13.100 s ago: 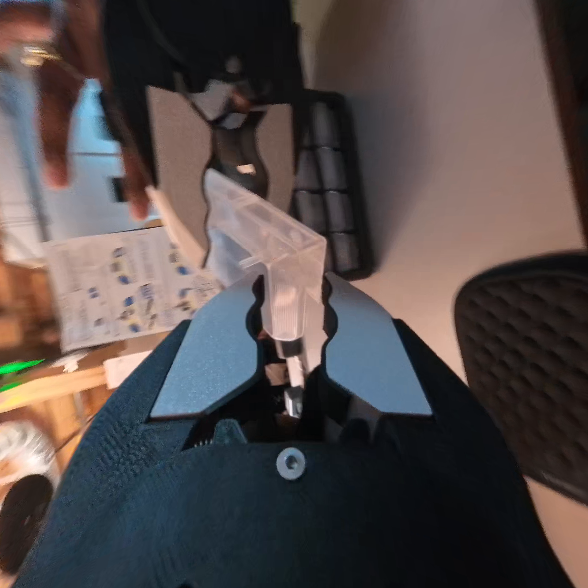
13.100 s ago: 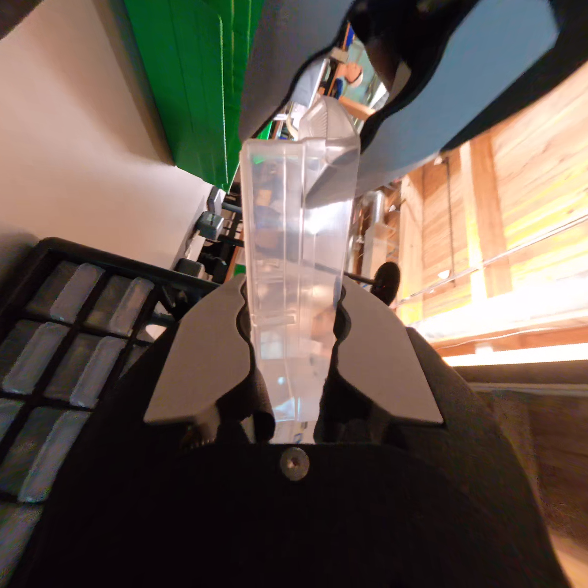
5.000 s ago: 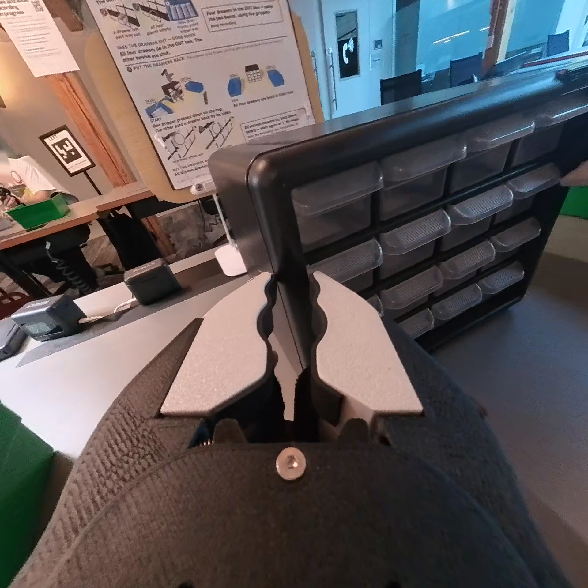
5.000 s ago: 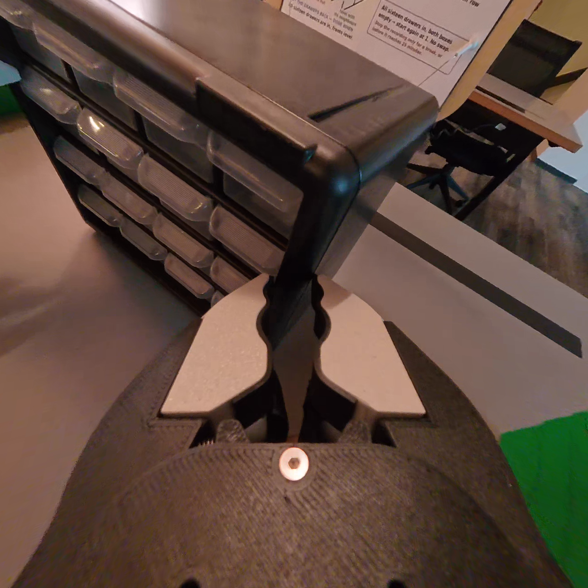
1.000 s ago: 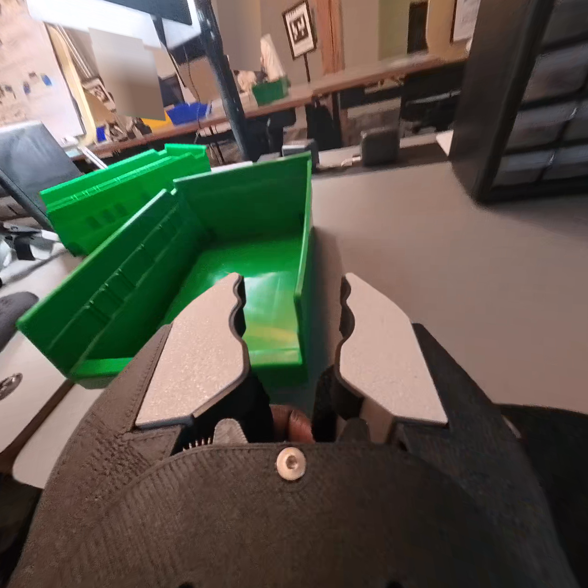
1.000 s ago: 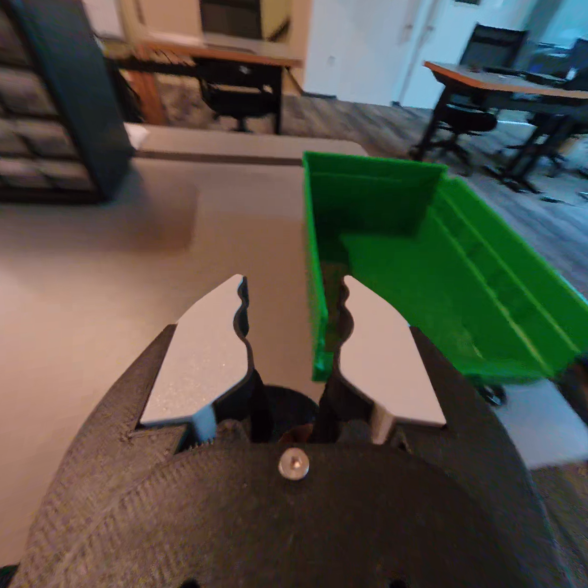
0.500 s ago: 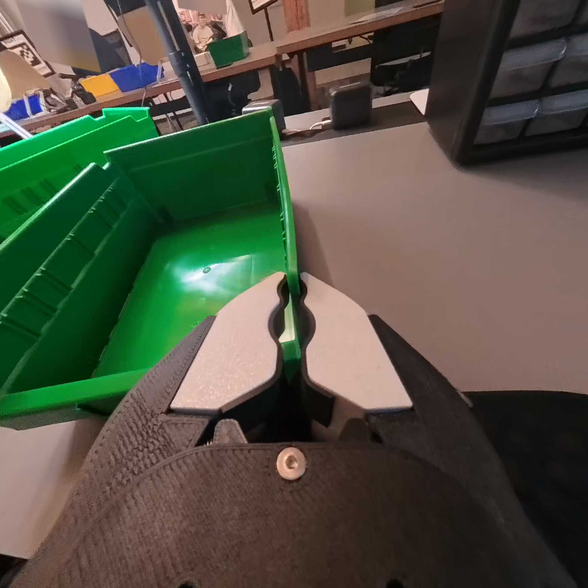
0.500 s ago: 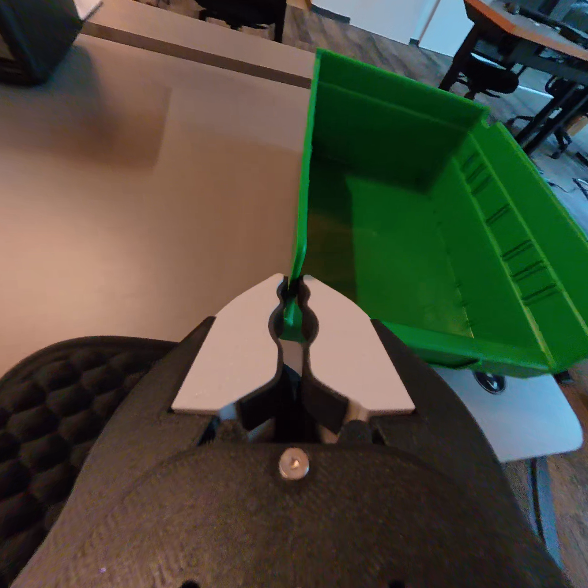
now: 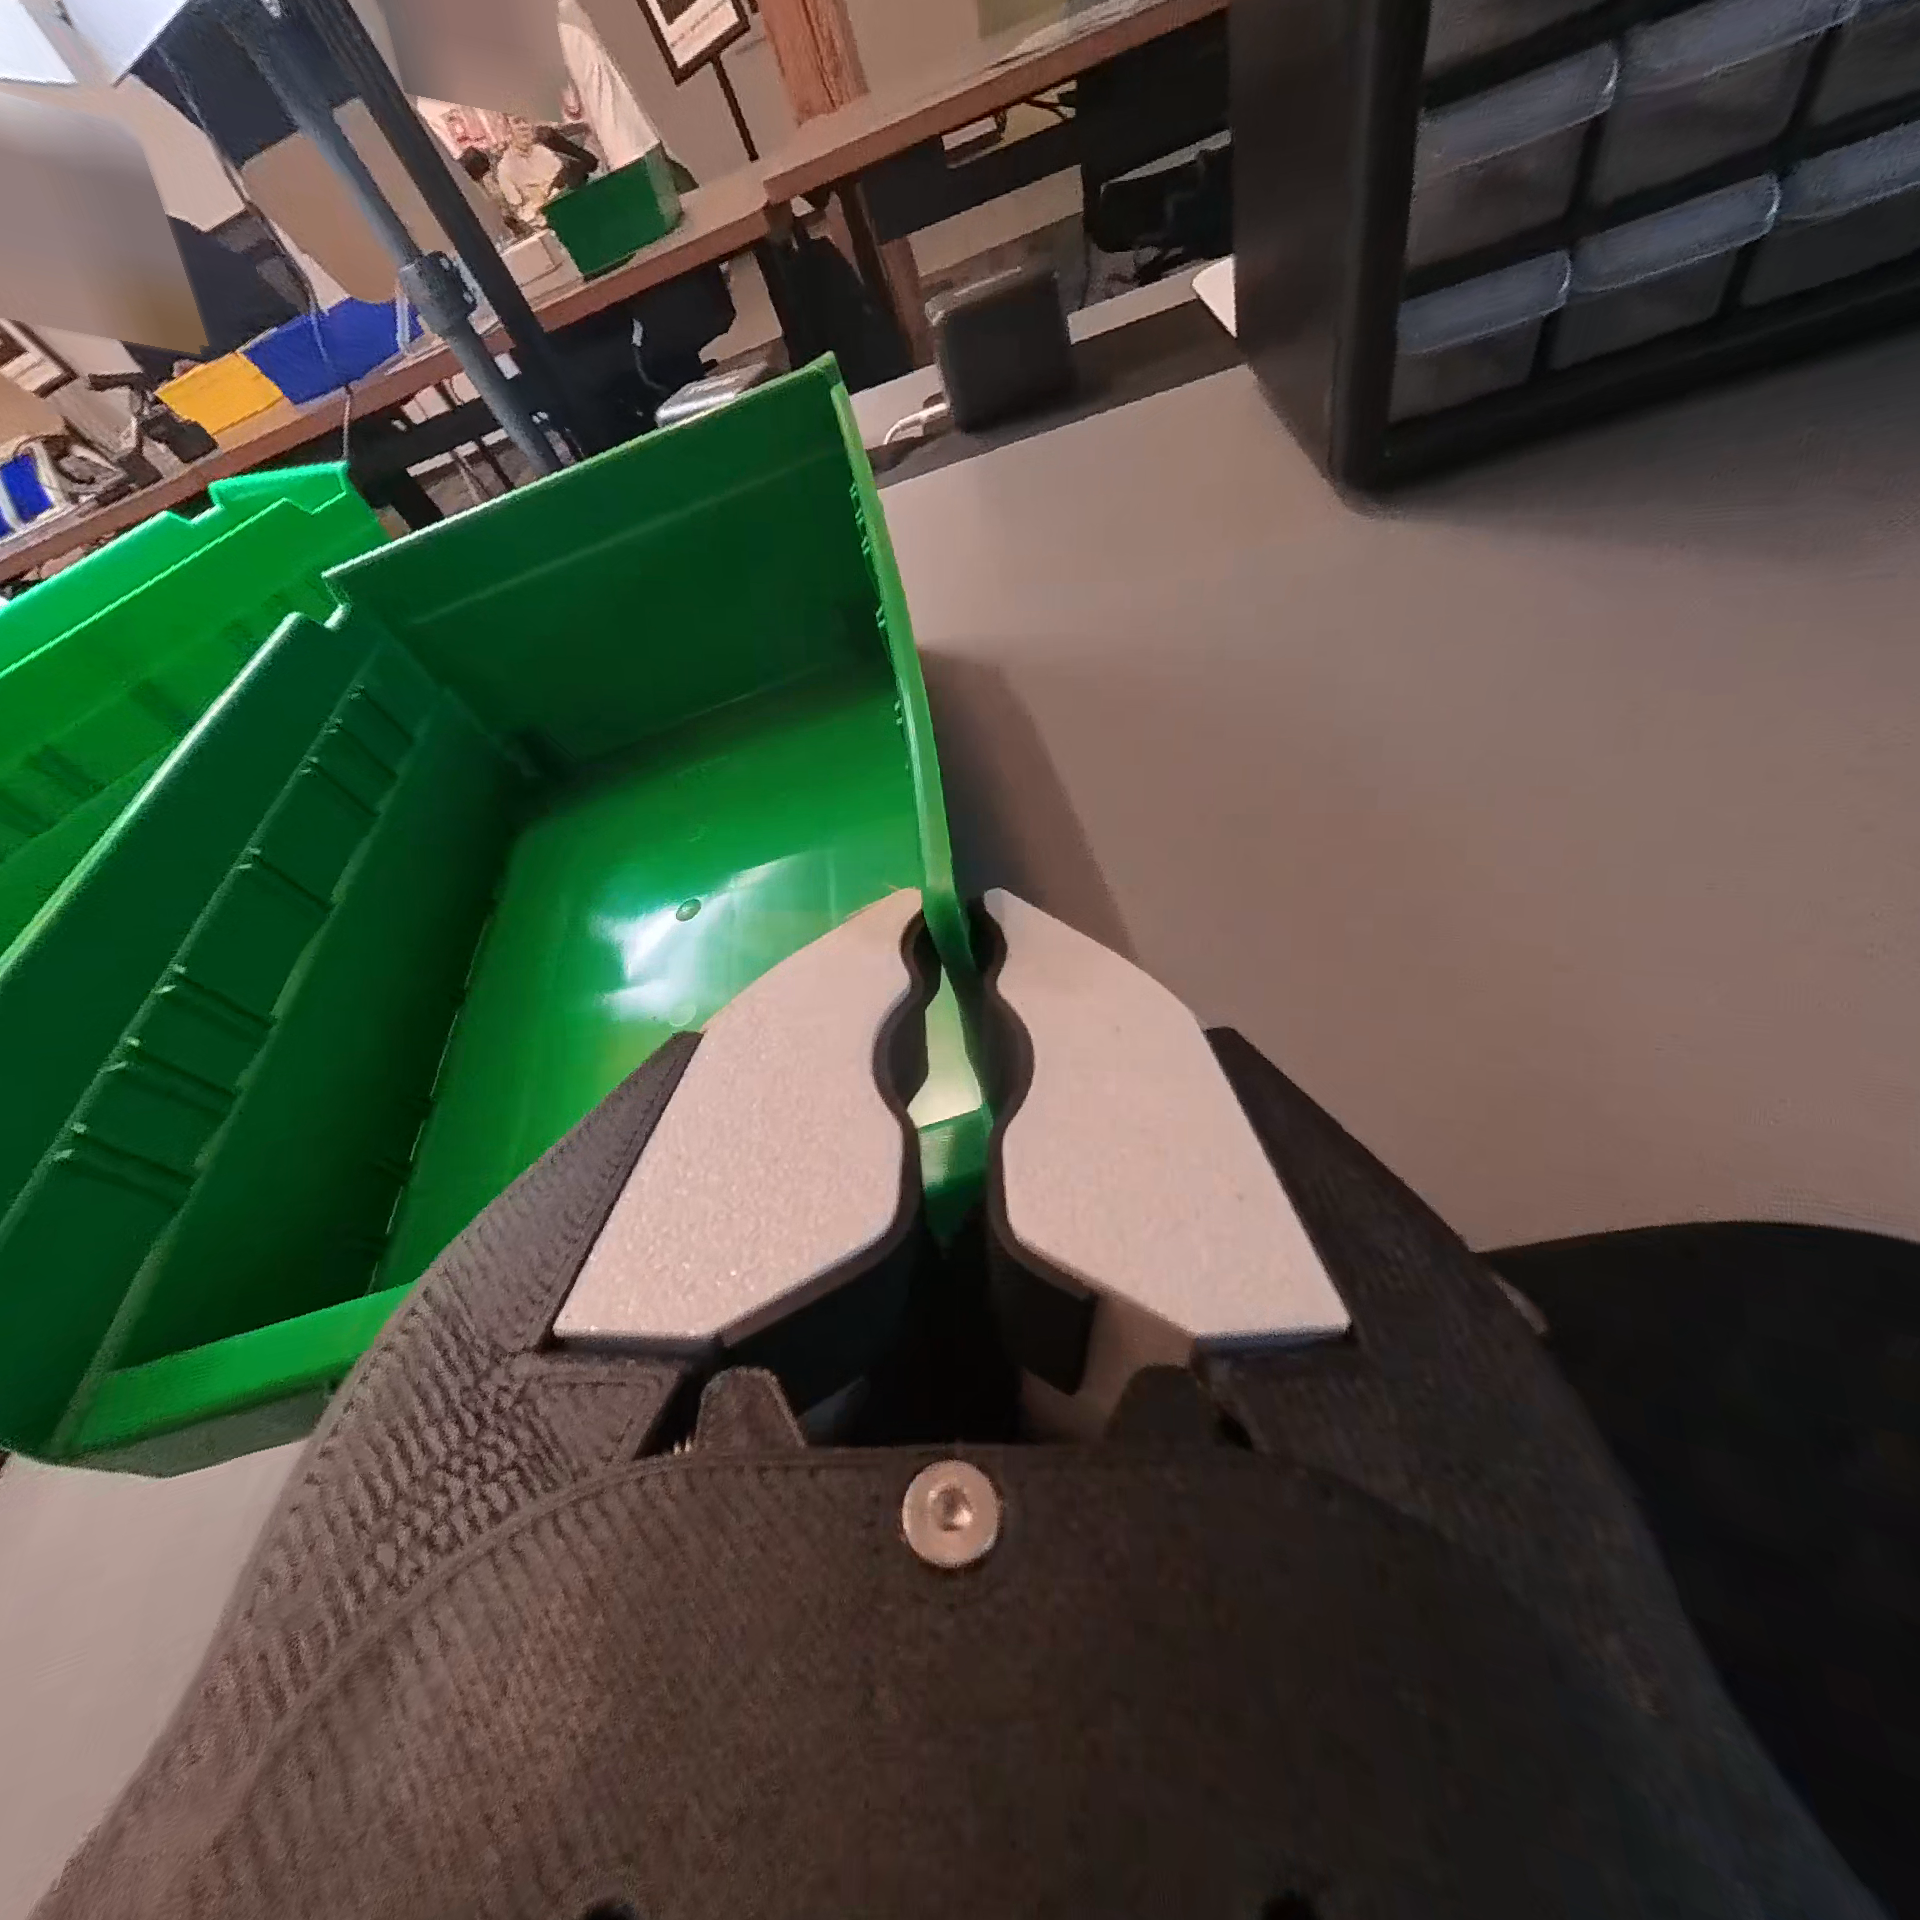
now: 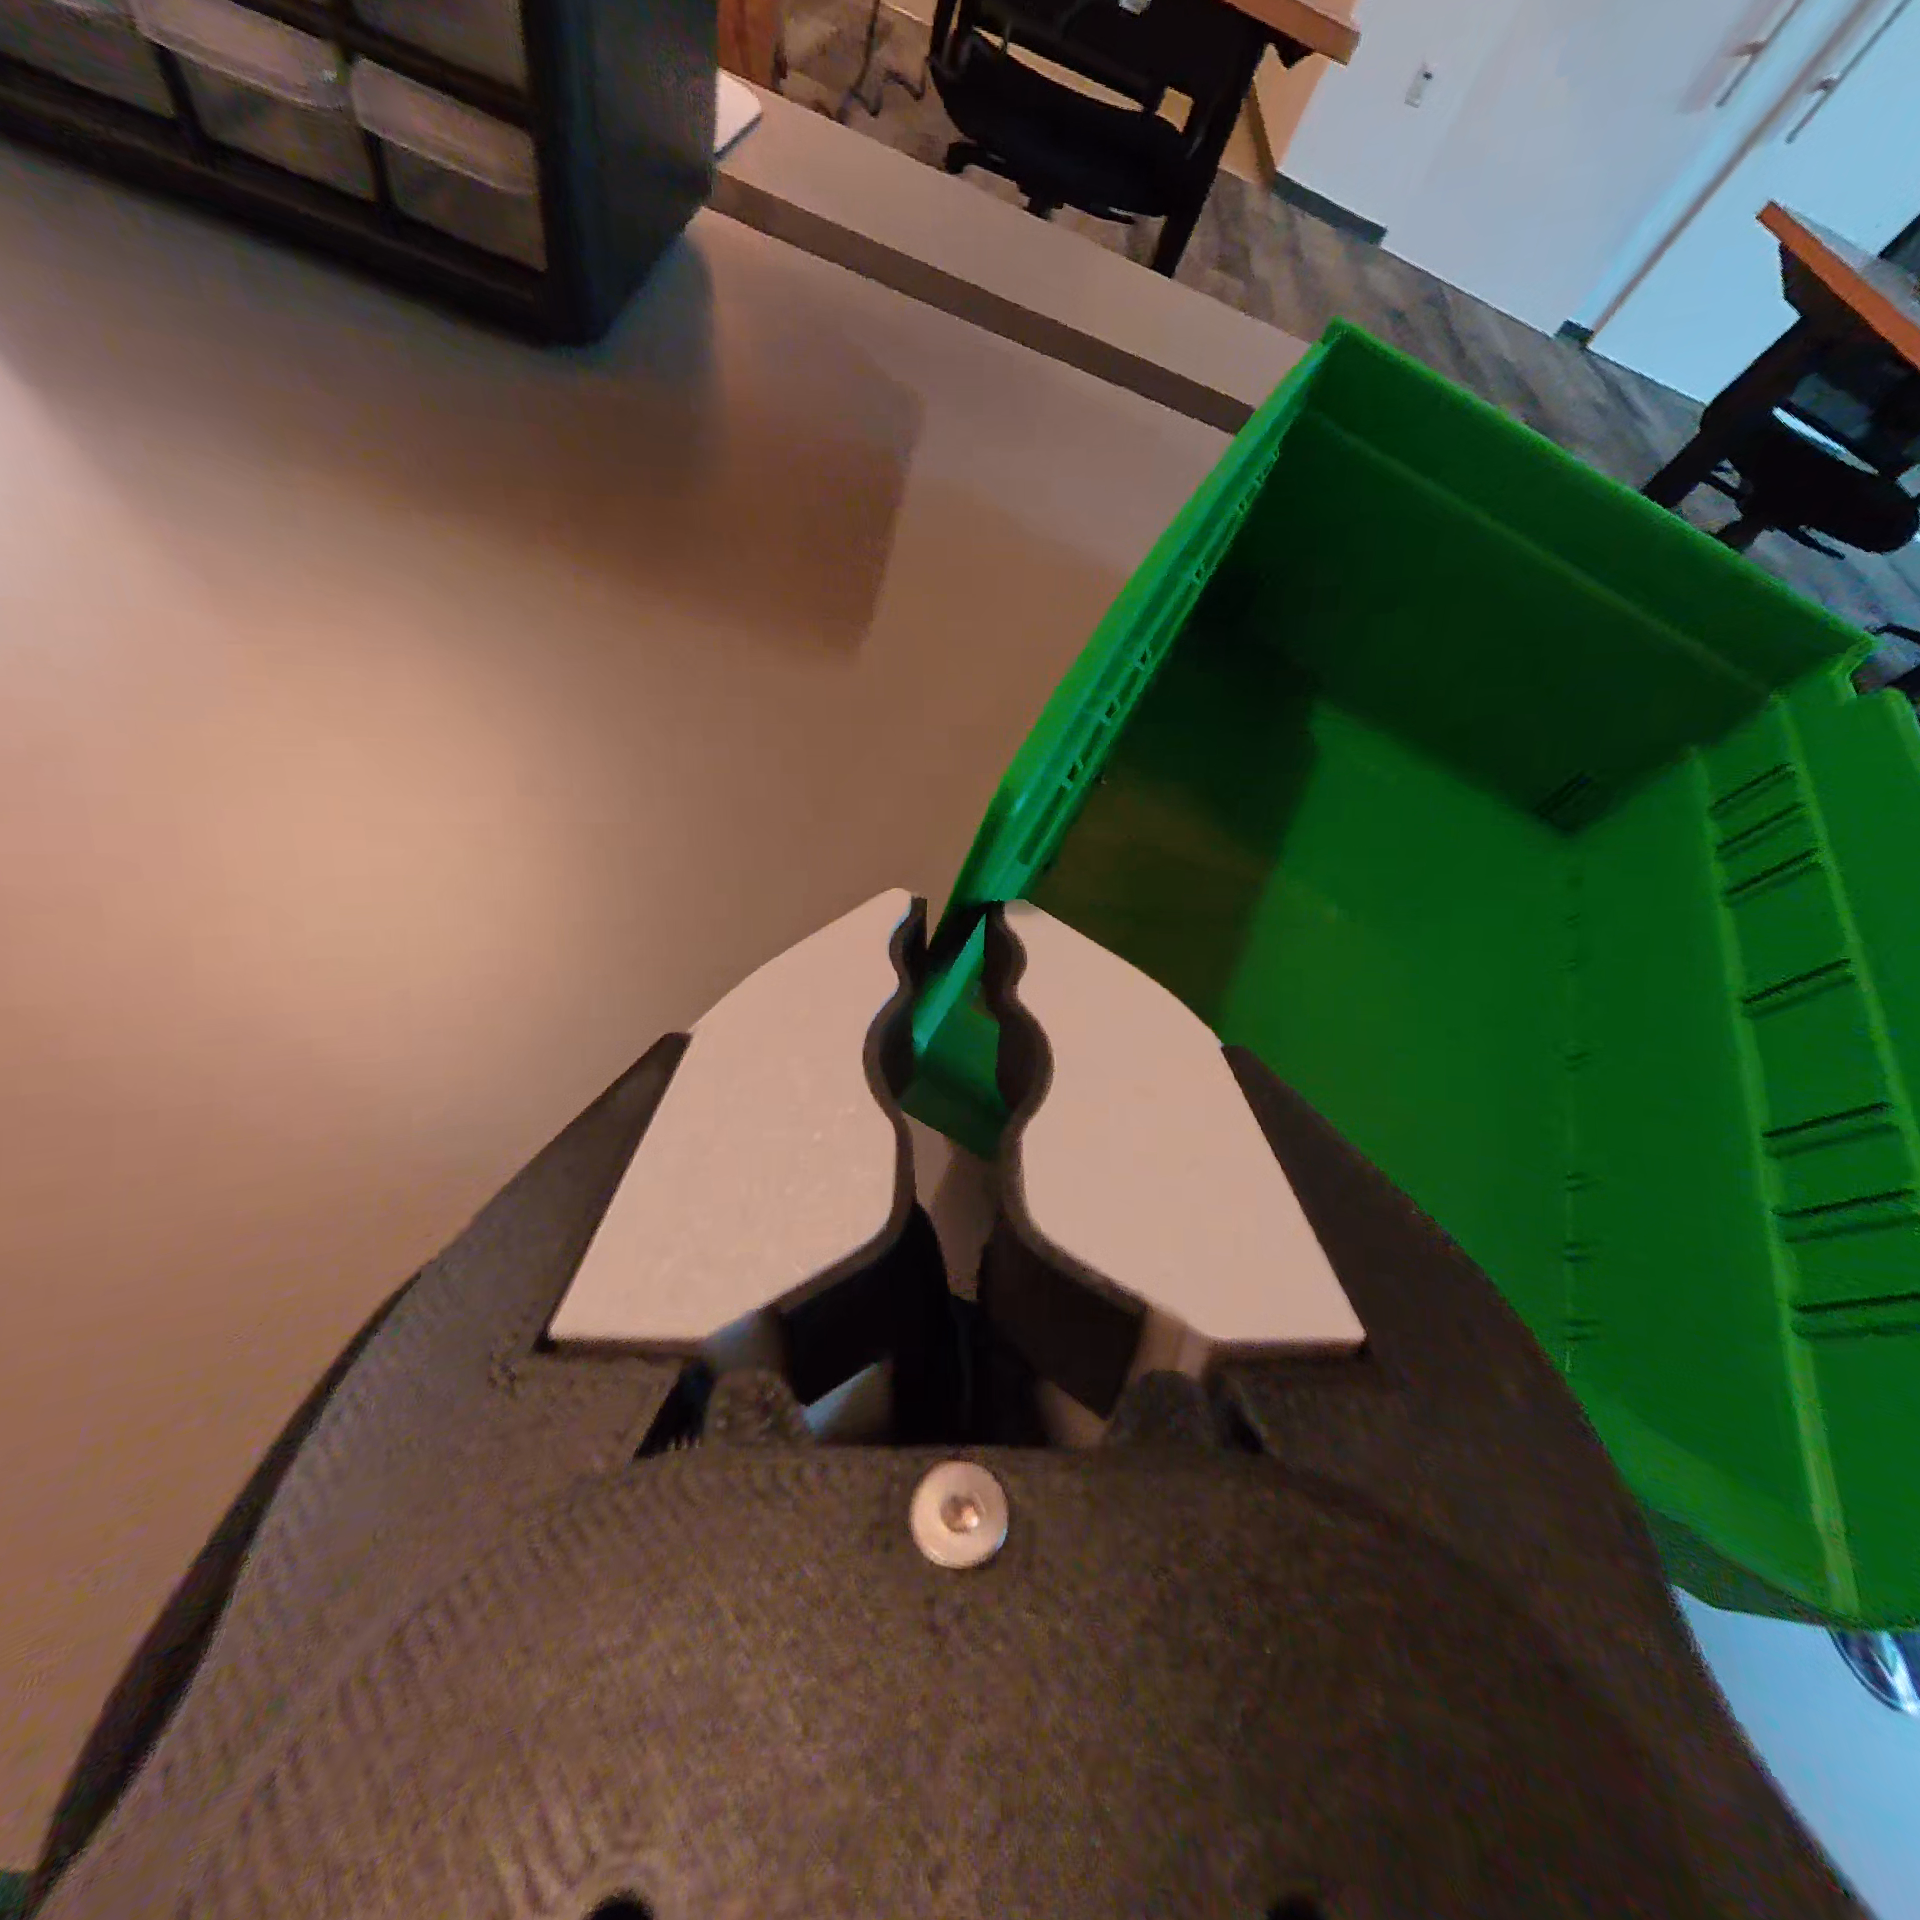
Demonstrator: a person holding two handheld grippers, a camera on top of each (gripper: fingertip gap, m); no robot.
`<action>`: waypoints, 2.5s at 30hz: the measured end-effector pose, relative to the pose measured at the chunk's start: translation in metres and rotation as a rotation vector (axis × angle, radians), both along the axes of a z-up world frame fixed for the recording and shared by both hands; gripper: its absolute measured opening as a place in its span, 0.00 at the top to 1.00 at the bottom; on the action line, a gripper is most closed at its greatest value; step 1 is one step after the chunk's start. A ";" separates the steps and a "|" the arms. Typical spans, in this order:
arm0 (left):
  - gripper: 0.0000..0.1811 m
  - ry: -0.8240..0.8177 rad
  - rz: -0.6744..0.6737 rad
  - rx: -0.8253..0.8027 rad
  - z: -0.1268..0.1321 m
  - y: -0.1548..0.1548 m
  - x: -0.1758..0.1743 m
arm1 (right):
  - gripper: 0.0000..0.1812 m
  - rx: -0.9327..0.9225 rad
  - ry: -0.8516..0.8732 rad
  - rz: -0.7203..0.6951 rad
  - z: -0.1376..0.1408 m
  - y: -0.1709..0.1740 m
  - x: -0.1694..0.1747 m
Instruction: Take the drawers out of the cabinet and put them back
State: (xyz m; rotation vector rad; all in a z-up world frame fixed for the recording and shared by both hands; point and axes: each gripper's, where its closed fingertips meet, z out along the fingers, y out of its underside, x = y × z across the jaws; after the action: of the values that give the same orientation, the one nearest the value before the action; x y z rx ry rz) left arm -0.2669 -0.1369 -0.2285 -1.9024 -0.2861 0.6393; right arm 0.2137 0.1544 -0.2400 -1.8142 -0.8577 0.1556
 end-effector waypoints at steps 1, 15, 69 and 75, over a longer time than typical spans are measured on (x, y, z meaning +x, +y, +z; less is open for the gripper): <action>0.97 0.002 -0.005 -0.006 0.000 0.002 0.001 | 0.94 0.000 -0.001 0.012 0.000 -0.002 -0.005; 0.95 -0.040 -0.125 -0.025 -0.001 0.047 0.040 | 0.94 0.000 0.002 0.115 0.000 -0.022 -0.059; 0.86 -0.082 -0.311 0.053 0.015 0.089 0.117 | 0.86 -0.023 0.013 0.413 -0.001 -0.082 -0.123; 0.80 -0.053 -0.385 0.279 0.112 0.098 0.091 | 0.75 -0.061 0.203 0.420 0.024 -0.087 -0.119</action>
State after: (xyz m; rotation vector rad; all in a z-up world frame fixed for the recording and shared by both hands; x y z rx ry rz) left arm -0.1763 -0.0390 -0.1162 -1.6459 -0.0348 0.2739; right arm 0.0949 0.0670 -0.2155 -1.6192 -1.0853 0.6289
